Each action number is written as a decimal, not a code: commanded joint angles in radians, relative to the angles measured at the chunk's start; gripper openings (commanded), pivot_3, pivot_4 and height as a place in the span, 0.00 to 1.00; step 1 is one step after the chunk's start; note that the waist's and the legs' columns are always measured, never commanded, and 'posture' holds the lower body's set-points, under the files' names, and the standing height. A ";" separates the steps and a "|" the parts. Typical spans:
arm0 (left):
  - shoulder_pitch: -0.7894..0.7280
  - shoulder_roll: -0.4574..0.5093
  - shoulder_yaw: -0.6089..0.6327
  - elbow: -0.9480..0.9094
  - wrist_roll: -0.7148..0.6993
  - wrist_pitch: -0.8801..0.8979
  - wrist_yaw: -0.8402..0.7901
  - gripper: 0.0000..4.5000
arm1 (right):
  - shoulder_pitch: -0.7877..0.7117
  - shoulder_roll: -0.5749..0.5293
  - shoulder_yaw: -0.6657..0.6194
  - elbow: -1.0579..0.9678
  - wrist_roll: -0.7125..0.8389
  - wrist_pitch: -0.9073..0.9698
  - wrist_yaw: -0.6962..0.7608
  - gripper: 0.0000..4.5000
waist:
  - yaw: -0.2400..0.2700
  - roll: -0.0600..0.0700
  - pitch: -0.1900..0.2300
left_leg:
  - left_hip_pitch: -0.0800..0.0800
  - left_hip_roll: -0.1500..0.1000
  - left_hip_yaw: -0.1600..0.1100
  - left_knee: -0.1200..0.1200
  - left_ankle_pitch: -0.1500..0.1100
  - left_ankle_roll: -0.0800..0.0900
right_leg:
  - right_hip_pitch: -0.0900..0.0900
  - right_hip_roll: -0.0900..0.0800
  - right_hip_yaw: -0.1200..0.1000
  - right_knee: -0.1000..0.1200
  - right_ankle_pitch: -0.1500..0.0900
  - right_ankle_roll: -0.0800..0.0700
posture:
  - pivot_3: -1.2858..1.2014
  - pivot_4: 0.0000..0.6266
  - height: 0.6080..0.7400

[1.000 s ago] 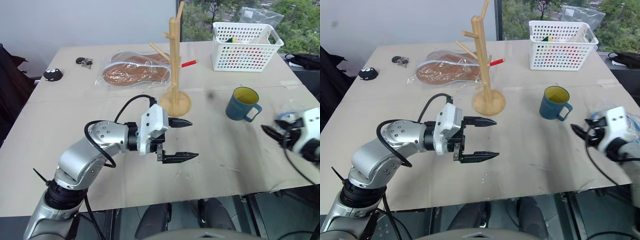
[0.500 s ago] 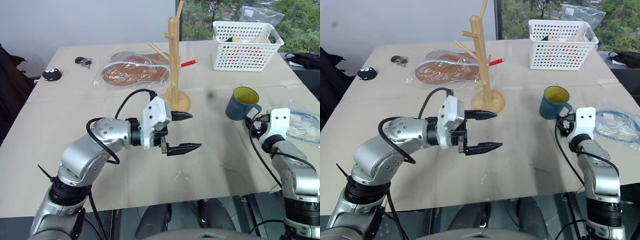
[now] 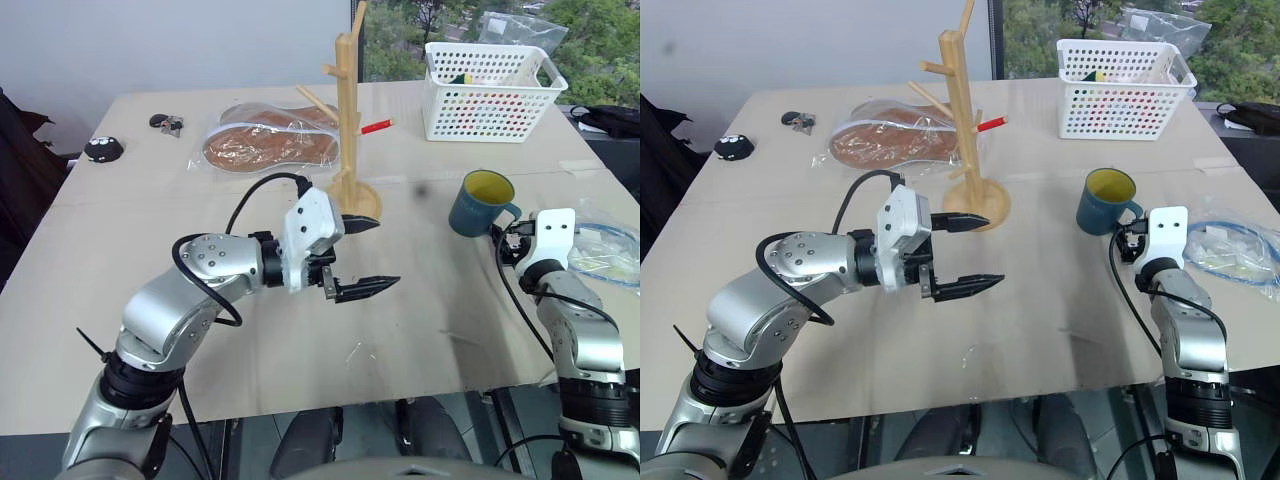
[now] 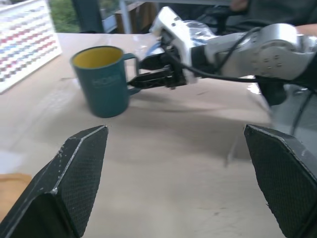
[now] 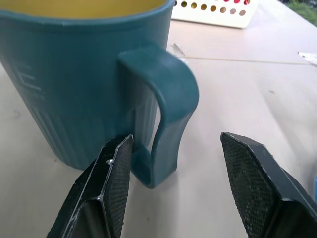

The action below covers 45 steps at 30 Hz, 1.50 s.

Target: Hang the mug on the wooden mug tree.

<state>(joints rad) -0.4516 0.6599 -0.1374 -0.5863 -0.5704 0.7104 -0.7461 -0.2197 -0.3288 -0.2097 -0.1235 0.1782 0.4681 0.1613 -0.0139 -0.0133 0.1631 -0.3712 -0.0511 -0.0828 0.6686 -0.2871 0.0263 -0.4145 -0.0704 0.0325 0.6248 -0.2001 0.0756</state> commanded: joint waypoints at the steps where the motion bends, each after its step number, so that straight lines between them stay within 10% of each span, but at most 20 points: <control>1: -0.022 -0.004 -0.007 -0.010 0.054 0.000 0.048 1.00 | -0.016 -0.001 -0.012 0.001 0.000 -0.036 0.001 0.62 | 0.000 0.000 0.000 | 0.000 0.000 0.000 0.000 0.000 0.000 | 0.000 0.000 0.000 0.000 0.000 0.000 | 0.52 0.24 1.00; 10: -0.029 -0.018 -0.028 -0.012 0.121 0.016 0.097 1.00 | -0.036 0.000 -0.011 0.054 -0.002 -0.066 0.007 0.62 | 0.000 0.000 0.000 | 0.000 0.000 0.000 0.000 0.000 0.000 | 0.000 0.000 0.000 0.000 0.000 0.000 | 0.52 0.24 1.00; 18: -0.017 -0.026 -0.024 -0.024 0.125 0.011 0.091 1.00 | -0.061 -0.008 -0.015 0.103 0.002 -0.103 0.026 0.01 | 0.000 0.000 0.000 | 0.000 0.000 0.000 0.000 0.000 0.000 | 0.000 0.000 0.000 0.000 0.000 0.000 | 0.52 0.24 1.00; 29: 0.159 -0.193 0.080 -0.041 0.095 -0.157 0.184 1.00 | -0.194 -0.116 0.047 0.222 0.046 -0.250 0.335 0.01 | -0.003 0.001 0.001 | 0.001 0.000 0.002 0.000 0.000 0.000 | 0.000 0.000 0.003 0.000 0.000 0.000 | 0.52 0.24 1.00; 45: 0.352 -0.513 0.145 -0.137 0.274 -0.467 0.523 1.00 | -1.096 -0.291 0.297 1.129 -0.111 -0.793 1.148 0.01 | -0.003 0.004 0.003 | 0.002 0.001 0.006 -0.003 0.000 0.000 | -0.002 0.000 0.005 -0.002 0.001 -0.001 | 0.52 0.24 1.00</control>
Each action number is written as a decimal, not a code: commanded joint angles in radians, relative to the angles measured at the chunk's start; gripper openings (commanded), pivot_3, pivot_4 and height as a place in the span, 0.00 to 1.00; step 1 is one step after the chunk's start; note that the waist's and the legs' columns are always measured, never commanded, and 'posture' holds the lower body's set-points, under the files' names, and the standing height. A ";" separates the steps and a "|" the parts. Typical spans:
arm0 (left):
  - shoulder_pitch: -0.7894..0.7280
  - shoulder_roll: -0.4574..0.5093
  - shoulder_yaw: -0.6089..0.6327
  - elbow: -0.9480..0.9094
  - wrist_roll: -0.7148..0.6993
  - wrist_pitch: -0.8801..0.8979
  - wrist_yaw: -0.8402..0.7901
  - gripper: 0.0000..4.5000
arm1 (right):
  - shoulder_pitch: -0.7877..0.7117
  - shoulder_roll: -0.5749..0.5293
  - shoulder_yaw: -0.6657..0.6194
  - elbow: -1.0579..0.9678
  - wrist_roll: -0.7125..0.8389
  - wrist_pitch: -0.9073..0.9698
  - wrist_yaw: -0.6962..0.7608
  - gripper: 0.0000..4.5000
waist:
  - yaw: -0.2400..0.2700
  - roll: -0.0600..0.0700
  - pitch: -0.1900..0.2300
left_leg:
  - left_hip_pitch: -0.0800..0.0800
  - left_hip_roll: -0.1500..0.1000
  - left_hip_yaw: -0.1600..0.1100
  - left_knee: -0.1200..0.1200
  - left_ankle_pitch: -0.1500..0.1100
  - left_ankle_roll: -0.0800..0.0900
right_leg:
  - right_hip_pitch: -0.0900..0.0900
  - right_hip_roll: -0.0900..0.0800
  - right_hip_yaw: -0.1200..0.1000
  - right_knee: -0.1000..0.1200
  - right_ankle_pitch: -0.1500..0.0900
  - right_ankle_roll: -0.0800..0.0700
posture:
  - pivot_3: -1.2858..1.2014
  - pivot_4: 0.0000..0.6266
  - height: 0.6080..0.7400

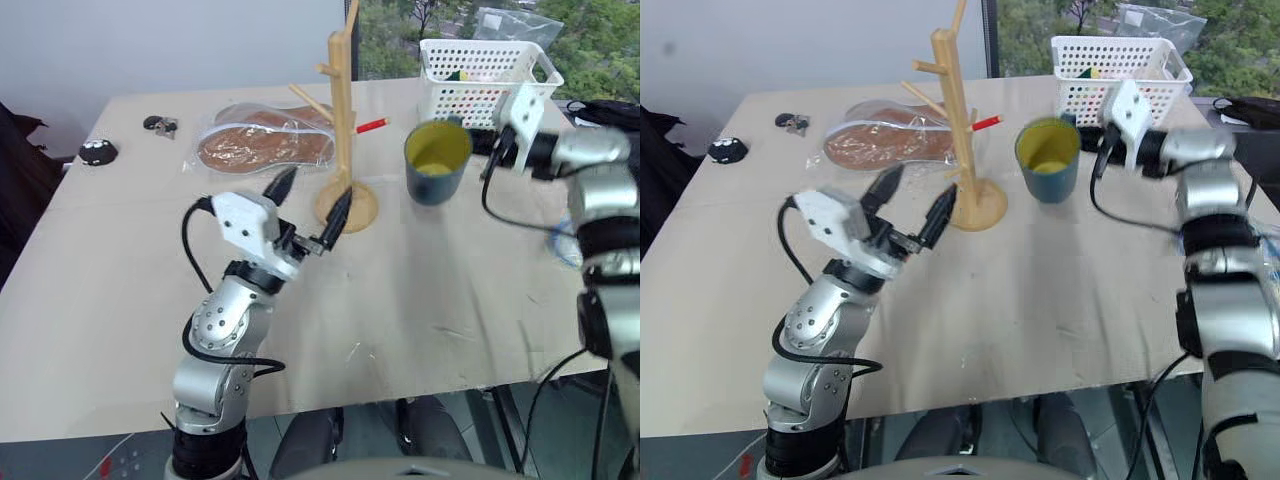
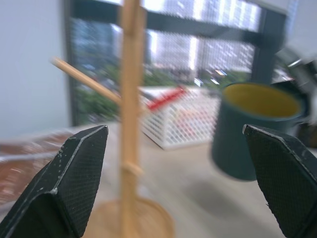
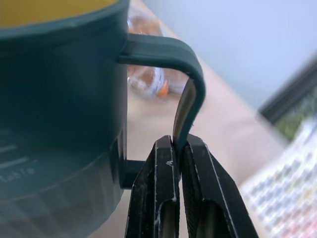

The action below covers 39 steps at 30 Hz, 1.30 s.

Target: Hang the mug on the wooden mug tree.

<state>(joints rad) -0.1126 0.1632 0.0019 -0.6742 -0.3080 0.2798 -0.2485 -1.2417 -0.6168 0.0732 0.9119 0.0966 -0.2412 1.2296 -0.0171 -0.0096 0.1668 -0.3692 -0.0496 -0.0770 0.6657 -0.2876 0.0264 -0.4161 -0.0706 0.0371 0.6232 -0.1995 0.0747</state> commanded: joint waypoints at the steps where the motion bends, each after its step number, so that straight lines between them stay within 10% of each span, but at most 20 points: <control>1: 0.020 -0.023 0.002 -0.052 0.014 -0.044 0.034 1.00 | -0.109 0.002 0.019 0.132 -0.042 -0.102 0.094 0.01 | 0.002 0.000 0.000 | 0.000 0.000 0.000 -0.002 0.000 0.000 | 0.000 0.000 0.000 -0.002 0.000 0.000 | 0.52 0.24 1.00; 32: 0.106 -0.042 -0.083 -0.042 -0.004 -0.143 -0.003 1.00 | -0.350 0.195 0.056 0.369 -0.253 -0.204 -0.006 0.01 | 0.001 0.000 0.000 | -0.014 -0.001 0.001 0.002 0.000 0.000 | -0.015 -0.001 0.001 0.002 0.001 -0.001 | 0.52 0.24 1.00; 39: 0.100 -0.046 -0.089 -0.046 0.003 -0.142 0.006 1.00 | -0.360 0.185 0.040 0.376 -0.259 -0.191 -0.064 0.68 | 0.001 0.000 0.000 | -0.014 -0.001 0.001 0.002 0.000 0.000 | -0.015 -0.001 0.001 0.002 0.001 -0.001 | 0.52 0.24 1.00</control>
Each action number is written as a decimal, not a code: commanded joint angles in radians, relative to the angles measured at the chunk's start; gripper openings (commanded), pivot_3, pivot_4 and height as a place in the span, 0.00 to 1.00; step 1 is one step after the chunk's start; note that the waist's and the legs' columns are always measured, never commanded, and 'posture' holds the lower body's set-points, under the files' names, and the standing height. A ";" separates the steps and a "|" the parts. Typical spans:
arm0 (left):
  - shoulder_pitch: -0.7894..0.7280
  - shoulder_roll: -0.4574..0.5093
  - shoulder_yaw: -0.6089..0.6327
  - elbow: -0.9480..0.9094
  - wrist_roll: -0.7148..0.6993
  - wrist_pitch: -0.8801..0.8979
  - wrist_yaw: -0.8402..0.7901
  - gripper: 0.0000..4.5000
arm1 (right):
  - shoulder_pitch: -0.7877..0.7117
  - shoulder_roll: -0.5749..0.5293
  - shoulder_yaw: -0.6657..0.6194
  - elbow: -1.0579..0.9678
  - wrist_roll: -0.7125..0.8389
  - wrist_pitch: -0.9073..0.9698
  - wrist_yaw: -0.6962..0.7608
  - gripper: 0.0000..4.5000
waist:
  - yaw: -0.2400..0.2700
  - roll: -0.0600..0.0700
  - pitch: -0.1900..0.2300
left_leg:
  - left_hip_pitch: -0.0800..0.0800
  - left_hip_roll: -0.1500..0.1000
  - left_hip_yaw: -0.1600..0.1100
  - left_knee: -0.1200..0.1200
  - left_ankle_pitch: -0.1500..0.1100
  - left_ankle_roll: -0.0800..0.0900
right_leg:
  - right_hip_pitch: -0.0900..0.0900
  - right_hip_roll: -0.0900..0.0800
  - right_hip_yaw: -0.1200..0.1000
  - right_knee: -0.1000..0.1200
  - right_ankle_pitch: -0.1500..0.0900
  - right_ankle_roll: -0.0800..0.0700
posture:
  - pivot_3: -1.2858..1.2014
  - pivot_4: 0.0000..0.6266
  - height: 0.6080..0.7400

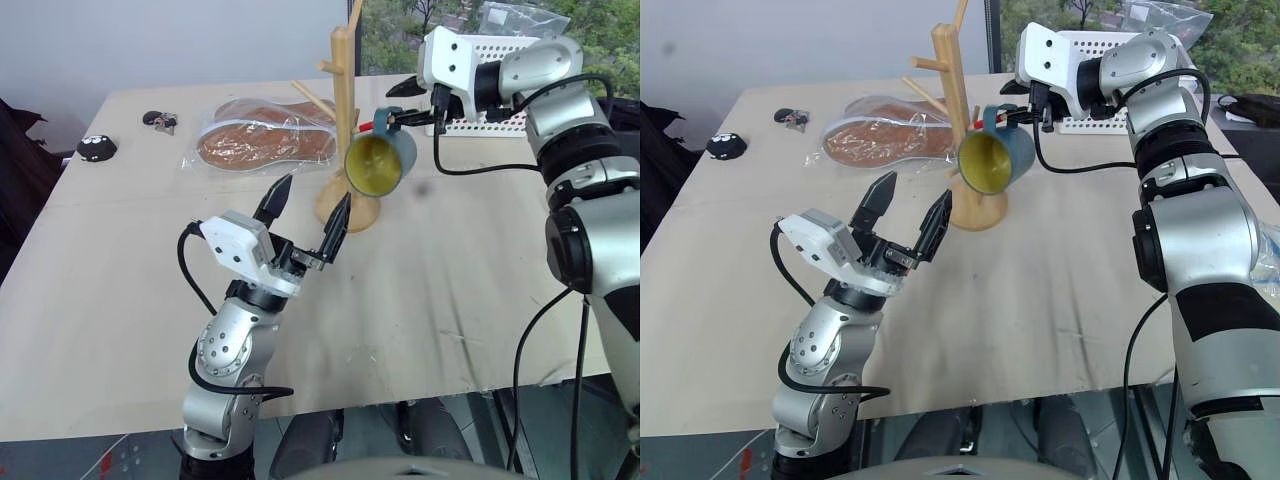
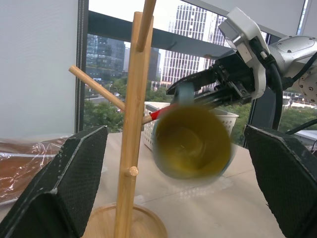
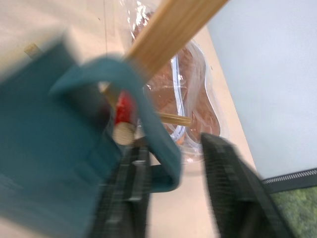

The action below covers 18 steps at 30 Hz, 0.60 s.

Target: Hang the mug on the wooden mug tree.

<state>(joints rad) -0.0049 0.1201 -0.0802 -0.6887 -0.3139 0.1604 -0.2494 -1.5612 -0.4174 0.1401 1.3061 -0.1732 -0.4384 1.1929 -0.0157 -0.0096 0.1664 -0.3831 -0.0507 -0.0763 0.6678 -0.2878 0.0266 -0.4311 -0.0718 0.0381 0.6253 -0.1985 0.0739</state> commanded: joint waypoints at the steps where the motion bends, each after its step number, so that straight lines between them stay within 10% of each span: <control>1: -0.007 -0.003 -0.009 -0.033 0.010 -0.022 0.008 1.00 | -0.041 -0.019 -0.032 -0.018 0.014 0.011 -0.036 0.77 | 0.000 0.000 0.000 | 0.000 0.000 0.000 0.000 0.000 0.000 | 0.000 0.000 0.000 0.000 0.000 0.000 | 0.52 0.24 1.00; 3: -0.009 -0.001 -0.010 -0.036 0.009 -0.018 0.010 1.00 | -0.030 -0.046 -0.050 -0.022 0.029 0.021 -0.042 0.99 | 0.001 0.000 0.000 | 0.000 0.000 0.000 0.000 0.000 0.000 | 0.000 0.000 0.000 0.000 0.000 0.000 | 0.52 0.24 1.00; 11: 0.055 0.067 0.042 -0.013 -0.041 0.009 -0.044 1.00 | 0.147 -0.179 -0.138 -0.097 0.128 0.088 0.057 0.99 | 0.002 0.000 -0.001 | 0.000 0.000 0.000 0.000 0.000 0.000 | 0.001 0.000 0.000 -0.001 0.000 0.000 | 0.52 0.24 1.00; 18: 0.242 0.235 0.123 0.064 0.002 0.093 -0.106 1.00 | 0.862 -0.136 -0.299 -0.825 0.452 0.475 0.031 0.99 | 0.002 0.000 -0.002 | 0.000 0.002 0.000 0.000 0.000 0.001 | 0.001 0.000 0.000 0.001 0.000 0.000 | 0.52 0.24 1.00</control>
<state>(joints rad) 0.2001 0.3242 0.0134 -0.6191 -0.3425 0.2525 -0.3371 -0.8599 -0.5833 -0.1118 0.7586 0.1629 -0.0964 1.2814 -0.0135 -0.0096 0.1648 -0.3832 -0.0490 -0.0768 0.6671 -0.2879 0.0271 -0.4306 -0.0716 0.0385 0.6258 -0.1985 0.0739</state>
